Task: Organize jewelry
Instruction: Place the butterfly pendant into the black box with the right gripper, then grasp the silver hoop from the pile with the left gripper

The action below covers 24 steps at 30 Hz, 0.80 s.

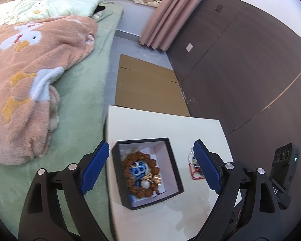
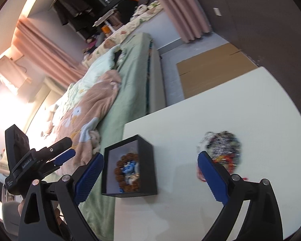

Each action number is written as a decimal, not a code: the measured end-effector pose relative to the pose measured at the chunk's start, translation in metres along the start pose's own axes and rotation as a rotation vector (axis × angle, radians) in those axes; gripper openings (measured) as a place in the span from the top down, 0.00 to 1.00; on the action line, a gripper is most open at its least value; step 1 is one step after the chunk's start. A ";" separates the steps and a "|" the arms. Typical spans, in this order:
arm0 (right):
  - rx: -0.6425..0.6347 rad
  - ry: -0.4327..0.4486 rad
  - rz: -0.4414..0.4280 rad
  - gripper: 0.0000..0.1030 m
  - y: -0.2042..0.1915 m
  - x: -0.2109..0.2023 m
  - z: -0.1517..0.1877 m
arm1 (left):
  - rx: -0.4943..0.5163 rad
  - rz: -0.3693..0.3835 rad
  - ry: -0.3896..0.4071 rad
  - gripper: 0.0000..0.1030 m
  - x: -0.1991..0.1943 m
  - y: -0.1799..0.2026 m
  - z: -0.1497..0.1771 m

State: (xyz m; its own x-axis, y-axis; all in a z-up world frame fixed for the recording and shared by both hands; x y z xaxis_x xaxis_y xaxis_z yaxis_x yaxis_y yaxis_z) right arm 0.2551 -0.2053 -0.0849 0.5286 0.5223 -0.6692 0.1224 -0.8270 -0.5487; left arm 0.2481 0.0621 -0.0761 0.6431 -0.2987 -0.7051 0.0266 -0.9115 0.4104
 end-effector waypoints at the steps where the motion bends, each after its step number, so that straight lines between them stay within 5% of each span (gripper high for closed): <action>1: 0.012 0.003 0.011 0.10 0.006 -0.004 -0.001 | 0.005 0.004 -0.003 0.17 0.002 0.004 0.000; 6: 0.067 0.016 0.060 0.12 0.032 -0.017 -0.002 | 0.034 0.046 -0.025 0.17 0.018 0.032 0.006; 24: 0.274 0.040 0.163 0.49 0.125 -0.051 -0.009 | 0.169 0.086 -0.183 0.21 0.114 0.133 0.038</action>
State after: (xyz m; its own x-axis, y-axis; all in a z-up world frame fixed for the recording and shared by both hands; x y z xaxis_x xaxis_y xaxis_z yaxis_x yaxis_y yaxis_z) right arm 0.2511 -0.3375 -0.1146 0.5564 0.3744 -0.7418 -0.1941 -0.8095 -0.5541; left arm 0.2956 -0.1038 -0.1241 0.4880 -0.4095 -0.7708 -0.1604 -0.9102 0.3819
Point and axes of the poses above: each gripper's, at about its wrist camera, not at the fingertips, and x roughly the way its jaws point, y to its right, z to its underside, the point moved 4 cm from there along x, roughly the way its jaws point, and after that the axes turned 3 degrees about x, right-handed, at the moved point
